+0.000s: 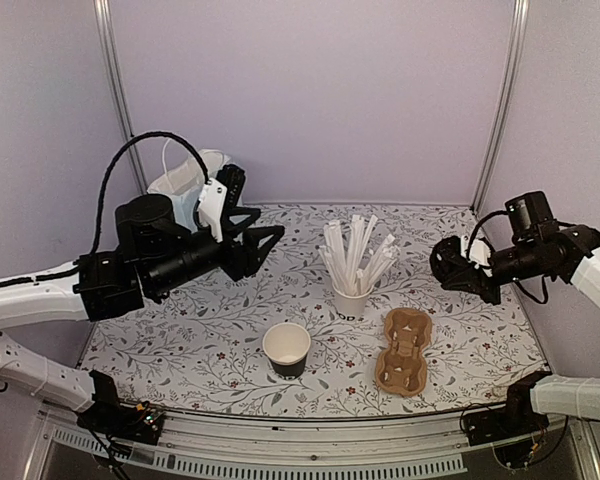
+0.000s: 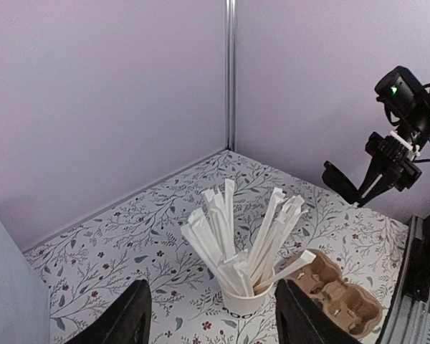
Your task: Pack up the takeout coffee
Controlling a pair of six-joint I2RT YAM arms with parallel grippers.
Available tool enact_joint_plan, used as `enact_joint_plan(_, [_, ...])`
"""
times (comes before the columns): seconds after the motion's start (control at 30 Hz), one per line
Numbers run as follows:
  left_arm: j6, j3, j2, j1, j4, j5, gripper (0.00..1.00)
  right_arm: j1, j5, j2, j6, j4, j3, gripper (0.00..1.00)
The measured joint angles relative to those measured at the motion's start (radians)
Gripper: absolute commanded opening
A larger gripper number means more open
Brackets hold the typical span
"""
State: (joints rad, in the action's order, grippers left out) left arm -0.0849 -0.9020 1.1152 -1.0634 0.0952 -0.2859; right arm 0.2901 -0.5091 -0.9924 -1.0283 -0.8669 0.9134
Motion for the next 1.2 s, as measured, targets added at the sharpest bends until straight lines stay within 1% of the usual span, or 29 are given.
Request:
enact_joint_plan(0.13, [0.036,-0.053,0.08,-0.003,0.127,0.093,0.63,0.0,-0.193,0.014,0.048,-0.052,0.13,0.01])
enact_joint_plan(0.2, [0.05,-0.09,0.131,-0.005,0.194,0.146,0.67,0.0,-0.301,0.003,0.068,-0.066,0.192,0.01])
enact_joint_plan(0.27, [0.059,-0.101,0.172,-0.009,0.273,0.198,0.68,0.0,-0.418,-0.014,0.09,-0.063,0.237,0.01])
enact_joint_plan(0.37, [0.066,-0.101,0.225,-0.024,0.383,0.257,0.69,0.0,-0.597,-0.051,0.132,-0.037,0.277,0.02])
enact_joint_plan(0.57, [0.074,-0.101,0.322,-0.067,0.587,0.32,0.72,0.004,-0.867,-0.176,0.182,-0.015,0.364,0.02])
enact_joint_plan(0.63, [0.075,-0.102,0.35,-0.079,0.645,0.333,0.82,0.006,-0.926,-0.212,0.197,-0.005,0.378,0.03])
enact_joint_plan(0.73, [0.077,-0.126,0.398,-0.091,0.692,0.347,0.84,0.019,-0.97,-0.249,0.211,0.003,0.386,0.03])
enact_joint_plan(0.97, [0.093,-0.213,0.505,-0.103,0.744,0.366,0.85,0.057,-1.015,-0.269,0.233,0.019,0.387,0.04])
enact_joint_plan(1.2, [0.214,-0.26,0.566,-0.137,0.747,0.356,0.86,0.063,-1.032,-0.269,0.26,0.04,0.387,0.04])
